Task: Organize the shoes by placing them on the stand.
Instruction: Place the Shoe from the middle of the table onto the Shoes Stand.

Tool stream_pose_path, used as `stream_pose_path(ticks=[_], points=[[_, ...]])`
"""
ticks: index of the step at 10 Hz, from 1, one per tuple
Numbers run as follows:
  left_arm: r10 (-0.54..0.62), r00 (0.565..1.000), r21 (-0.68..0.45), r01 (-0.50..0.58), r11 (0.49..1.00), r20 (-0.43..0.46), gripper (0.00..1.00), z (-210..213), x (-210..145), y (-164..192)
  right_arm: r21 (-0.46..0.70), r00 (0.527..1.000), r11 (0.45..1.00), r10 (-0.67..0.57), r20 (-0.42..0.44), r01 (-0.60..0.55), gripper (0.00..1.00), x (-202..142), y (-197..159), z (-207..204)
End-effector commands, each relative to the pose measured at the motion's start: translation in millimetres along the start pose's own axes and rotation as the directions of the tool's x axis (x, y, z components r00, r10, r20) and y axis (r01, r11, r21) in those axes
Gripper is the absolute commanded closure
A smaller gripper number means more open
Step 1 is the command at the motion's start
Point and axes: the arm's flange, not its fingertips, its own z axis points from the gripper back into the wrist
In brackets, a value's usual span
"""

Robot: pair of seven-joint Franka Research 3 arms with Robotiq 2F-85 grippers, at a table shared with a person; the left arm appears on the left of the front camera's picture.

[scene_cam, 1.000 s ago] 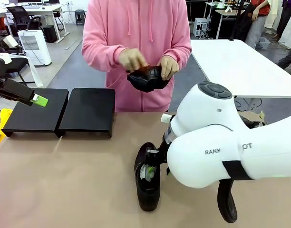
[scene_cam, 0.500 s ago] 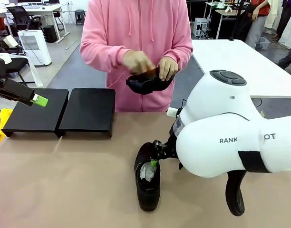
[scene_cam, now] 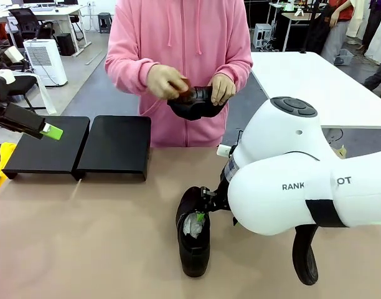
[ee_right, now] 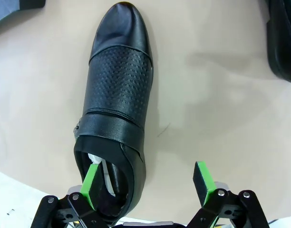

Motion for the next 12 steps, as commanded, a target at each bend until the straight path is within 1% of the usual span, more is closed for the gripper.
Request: stream_pose_path(ticks=[1, 2, 3, 4, 5, 6, 7, 8, 9, 10, 11, 12], points=[[-0.016, 1.0, -0.017, 0.017, 1.0, 0.012, 0.0, 0, 0, 2, 0.0, 1.0, 1.0, 0.0, 0.0, 0.0, 0.0, 0, 0, 0], [0.0, 1.0, 0.0, 0.0, 1.0, 0.0, 0.0, 0, 0, 0, -0.01, 0.998, 0.998, -0.066, 0.002, 0.066, 0.0, 2, -18, 24], [-0.071, 0.997, -0.035, 0.071, 0.997, -0.009, 0.0, -17, 3, -45, -0.04, 0.985, 0.985, -0.163, 0.053, 0.166, 0.0, 14, -58, 53], [-0.11, 0.994, -0.043, 0.11, 0.993, -0.005, 0.0, -26, 8, -78, -0.051, 0.961, 0.963, -0.259, 0.095, 0.264, 0.0, 23, -92, 74], [-0.12, 0.993, -0.044, 0.12, 0.992, -0.009, 0.0, -34, 13, -106, -0.032, 0.932, 0.937, -0.342, 0.116, 0.348, 0.0, 29, -123, 91], [-0.122, 0.991, -0.08, 0.117, 0.99, -0.053, 0.0, -44, 18, -135, -0.006, 0.889, 0.9, -0.43, 0.156, 0.436, 0.0, 34, -152, 108], [-0.089, 0.987, -0.063, 0.081, 0.995, -0.134, 0.0, -56, 23, -167, 0.023, 0.834, 0.851, -0.52, 0.183, 0.525, 0.0, 38, -182, 122], [-0.048, 0.972, -0.015, 0.046, 0.999, -0.231, 0.0, -72, 28, -192, 0.022, 0.784, 0.801, -0.591, 0.191, 0.598, 0.0, 42, -207, 129], [-0.007, 0.947, 0.027, 0.017, 0.999, -0.323, 0.0, -92, 32, -214, 0.022, 0.734, 0.748, -0.657, 0.175, 0.664, 0.0, 48, -234, 128], [-0.051, 0.947, 0.015, 0.058, 0.998, -0.318, 0.0, -110, 32, -239, 0.033, 0.7, 0.711, -0.699, 0.145, 0.703, 0.0, 49, -260, 124], [-0.029, 0.918, 0.031, 0.045, 0.998, -0.397, 0.0, -132, 27, -265, 0.037, 0.672, 0.679, -0.731, 0.118, 0.733, 0.0, 47, -281, 118], [-0.003, 0.892, 0.071, 0.04, 0.997, -0.452, 0.0, -157, 25, -281, 0.03, 0.657, 0.663, -0.746, 0.105, 0.748, 0.0, 44, -294, 114]])
